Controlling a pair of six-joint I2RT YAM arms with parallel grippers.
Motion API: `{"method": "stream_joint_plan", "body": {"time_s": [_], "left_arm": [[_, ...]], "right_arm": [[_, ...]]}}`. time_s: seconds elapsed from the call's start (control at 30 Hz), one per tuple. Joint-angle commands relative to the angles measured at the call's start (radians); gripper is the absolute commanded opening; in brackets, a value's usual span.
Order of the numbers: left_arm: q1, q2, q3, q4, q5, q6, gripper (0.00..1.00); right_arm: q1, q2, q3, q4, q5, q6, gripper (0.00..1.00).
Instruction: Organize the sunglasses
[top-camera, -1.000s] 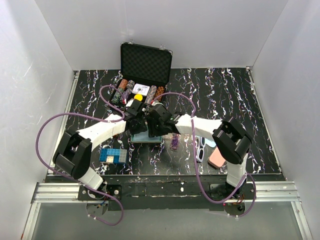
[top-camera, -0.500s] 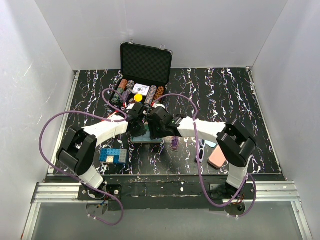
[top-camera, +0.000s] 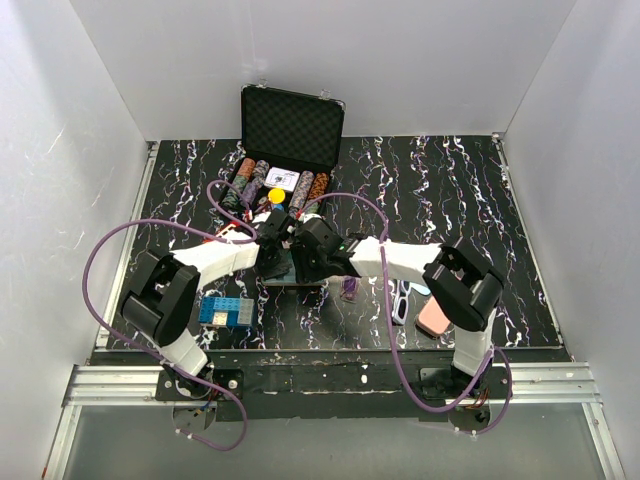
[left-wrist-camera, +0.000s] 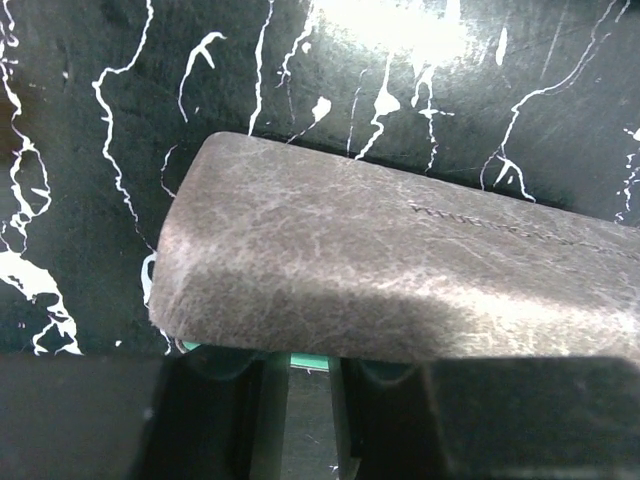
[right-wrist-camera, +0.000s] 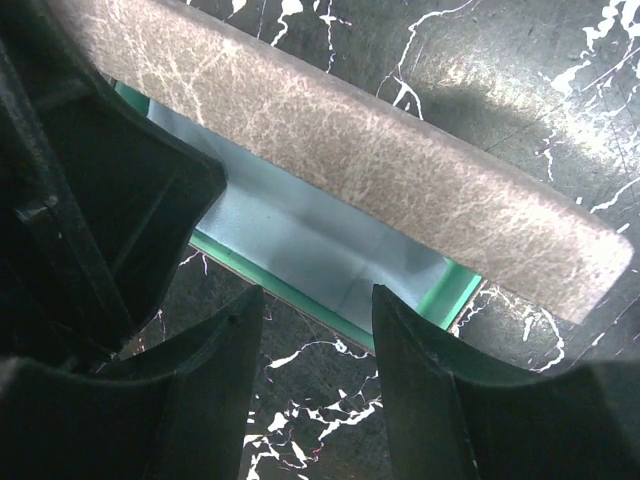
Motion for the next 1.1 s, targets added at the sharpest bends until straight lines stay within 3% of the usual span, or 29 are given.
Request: {"method": "stream_joint_plan", "body": {"time_s": [0.0, 0.23, 0.47, 0.63, 0.73, 0.9, 1.07], "left_arm": [[-0.006, -0.050, -0.018, -0.021, -0.036, -0.010, 0.23], [-0.006, -0.153, 0.017, -0.011, 0.076, 0.022, 0.48], [-0.006, -0.366, -0.023, -0.014, 0.148, 0.020, 0.98], [-0.006, -0.498, -0.067, -0.067, 0.166, 0.010, 0.98], [-0.006, -0.564, -0.087, -0.125, 0.155, -0.006, 0.98], [-0.006, -0.676, -0.133, -0.220, 0.119, -0.035, 0.98], [-0.006, -0.763, -0.173, -0.276, 0.096, -0.070, 0.98]], "right_arm": [[0.003, -0.029, 0.003, 0.021, 0.018, -0.015, 0.56], [0.005, -0.184, -0.050, 0.040, -0.008, -0.023, 0.56], [0.003, -0.380, -0.192, 0.011, 0.031, 0.038, 0.58], [-0.023, -0.491, -0.272, -0.072, 0.137, 0.109, 0.71], [-0.080, -0.556, -0.355, -0.057, 0.140, 0.169, 0.85], [-0.207, -0.618, -0.482, 0.069, 0.059, 0.201, 0.88], [-0.301, -0.569, -0.501, 0.144, -0.094, 0.190, 0.89]]}}
